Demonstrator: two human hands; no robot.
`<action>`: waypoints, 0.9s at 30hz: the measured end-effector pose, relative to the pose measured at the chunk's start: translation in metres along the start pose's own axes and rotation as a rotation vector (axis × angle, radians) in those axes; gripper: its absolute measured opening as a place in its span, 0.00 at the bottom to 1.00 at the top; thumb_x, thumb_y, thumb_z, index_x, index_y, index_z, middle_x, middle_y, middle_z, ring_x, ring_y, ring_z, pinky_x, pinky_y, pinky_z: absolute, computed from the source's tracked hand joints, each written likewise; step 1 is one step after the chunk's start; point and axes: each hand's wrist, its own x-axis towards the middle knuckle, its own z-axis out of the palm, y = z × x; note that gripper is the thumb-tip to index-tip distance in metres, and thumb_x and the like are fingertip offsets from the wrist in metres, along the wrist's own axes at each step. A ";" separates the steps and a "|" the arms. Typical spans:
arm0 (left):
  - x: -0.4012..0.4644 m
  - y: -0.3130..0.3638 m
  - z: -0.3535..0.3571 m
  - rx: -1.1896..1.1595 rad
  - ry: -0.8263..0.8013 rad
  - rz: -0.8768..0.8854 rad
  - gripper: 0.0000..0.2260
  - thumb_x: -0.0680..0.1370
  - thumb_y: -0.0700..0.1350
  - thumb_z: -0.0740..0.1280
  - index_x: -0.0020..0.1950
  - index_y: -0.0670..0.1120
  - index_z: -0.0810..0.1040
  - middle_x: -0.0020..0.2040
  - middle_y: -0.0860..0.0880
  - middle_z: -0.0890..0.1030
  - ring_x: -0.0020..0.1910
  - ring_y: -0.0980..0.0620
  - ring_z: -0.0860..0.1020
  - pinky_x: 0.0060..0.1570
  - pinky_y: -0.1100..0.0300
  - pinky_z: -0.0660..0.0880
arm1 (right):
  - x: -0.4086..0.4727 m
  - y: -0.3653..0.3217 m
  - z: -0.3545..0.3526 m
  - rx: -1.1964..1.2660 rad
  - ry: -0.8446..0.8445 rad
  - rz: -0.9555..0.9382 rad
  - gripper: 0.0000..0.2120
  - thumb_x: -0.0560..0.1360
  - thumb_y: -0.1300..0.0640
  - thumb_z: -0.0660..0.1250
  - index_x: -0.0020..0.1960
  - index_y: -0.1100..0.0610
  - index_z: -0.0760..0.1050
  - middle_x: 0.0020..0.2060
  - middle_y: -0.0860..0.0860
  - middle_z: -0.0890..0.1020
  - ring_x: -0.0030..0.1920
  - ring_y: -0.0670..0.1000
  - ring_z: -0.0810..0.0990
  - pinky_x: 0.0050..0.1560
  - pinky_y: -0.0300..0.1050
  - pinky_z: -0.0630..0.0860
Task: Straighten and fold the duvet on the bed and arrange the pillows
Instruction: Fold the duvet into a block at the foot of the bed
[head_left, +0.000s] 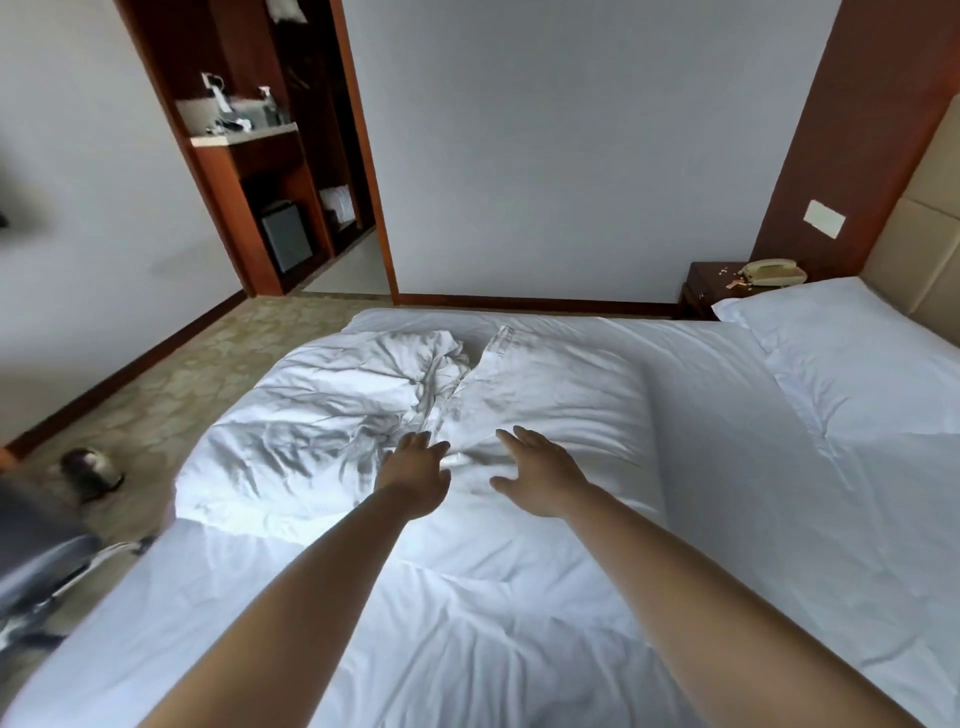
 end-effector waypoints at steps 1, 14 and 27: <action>-0.007 -0.002 -0.007 0.007 0.009 -0.008 0.22 0.80 0.50 0.58 0.74 0.50 0.64 0.75 0.46 0.61 0.75 0.46 0.56 0.70 0.50 0.62 | -0.004 -0.004 -0.003 0.003 -0.001 -0.015 0.35 0.78 0.42 0.60 0.78 0.50 0.49 0.78 0.51 0.51 0.77 0.50 0.50 0.75 0.46 0.50; -0.056 -0.125 -0.060 -0.037 0.018 -0.042 0.22 0.80 0.51 0.60 0.74 0.49 0.65 0.73 0.48 0.67 0.74 0.48 0.59 0.69 0.51 0.64 | -0.005 -0.120 -0.006 -0.099 0.001 -0.067 0.34 0.78 0.42 0.60 0.78 0.53 0.51 0.77 0.51 0.56 0.76 0.51 0.54 0.73 0.47 0.56; -0.045 -0.292 -0.081 -0.028 -0.094 0.083 0.25 0.80 0.52 0.59 0.77 0.50 0.59 0.78 0.47 0.55 0.77 0.50 0.50 0.73 0.50 0.58 | 0.051 -0.284 0.045 -0.094 0.037 0.045 0.35 0.78 0.44 0.62 0.78 0.54 0.51 0.77 0.51 0.56 0.76 0.50 0.54 0.73 0.46 0.56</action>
